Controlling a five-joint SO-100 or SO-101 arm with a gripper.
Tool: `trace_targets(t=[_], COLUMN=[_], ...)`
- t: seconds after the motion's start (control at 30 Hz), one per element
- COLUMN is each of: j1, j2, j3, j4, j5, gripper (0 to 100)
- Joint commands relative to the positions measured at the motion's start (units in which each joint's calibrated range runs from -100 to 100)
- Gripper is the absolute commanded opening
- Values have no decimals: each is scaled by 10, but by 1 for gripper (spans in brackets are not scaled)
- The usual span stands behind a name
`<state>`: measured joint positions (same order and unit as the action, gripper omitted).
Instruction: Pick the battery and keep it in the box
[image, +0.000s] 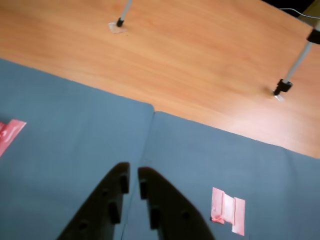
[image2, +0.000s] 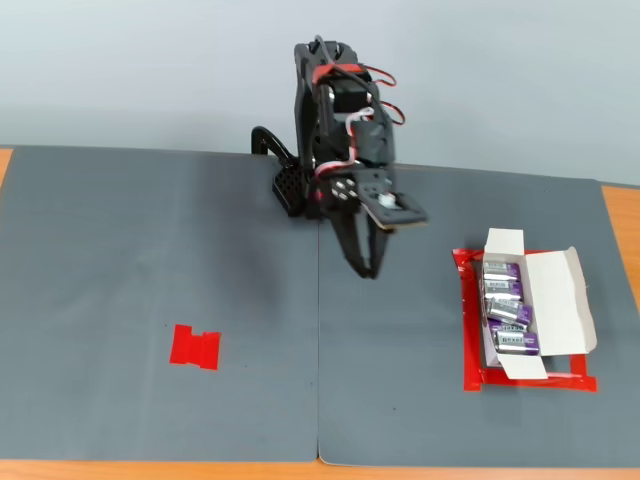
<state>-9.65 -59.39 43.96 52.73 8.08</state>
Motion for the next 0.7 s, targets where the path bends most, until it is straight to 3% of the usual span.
trace_targets(t=[0.0, 0.5, 0.67], j1=[36, 92, 92], j2=[-81, -390, -402], j3=[46, 391, 468], j4=[-7, -4, -8], j5=[-1, -1, -1], gripper=[2, 2, 2])
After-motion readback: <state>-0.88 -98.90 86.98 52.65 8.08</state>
